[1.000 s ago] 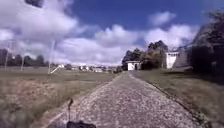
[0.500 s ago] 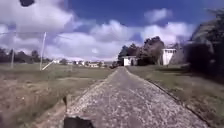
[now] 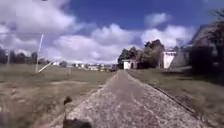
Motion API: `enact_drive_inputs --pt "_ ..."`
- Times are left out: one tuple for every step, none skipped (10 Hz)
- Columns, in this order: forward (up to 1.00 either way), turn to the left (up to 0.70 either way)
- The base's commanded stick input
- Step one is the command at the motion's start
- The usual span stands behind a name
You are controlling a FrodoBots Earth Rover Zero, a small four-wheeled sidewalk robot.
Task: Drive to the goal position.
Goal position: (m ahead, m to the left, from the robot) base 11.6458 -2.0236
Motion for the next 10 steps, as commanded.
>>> enact_drive_inputs --pt "1.0 -0.09" --pt "1.0 -0.03" --pt "1.0 -0.01" --pt "1.0 0.01" --pt "1.0 0.01" --pt "1.0 0.01" --pt "1.0 0.01" --pt "1.0 0.01" --pt "1.0 0.01" --pt "1.0 0.01"
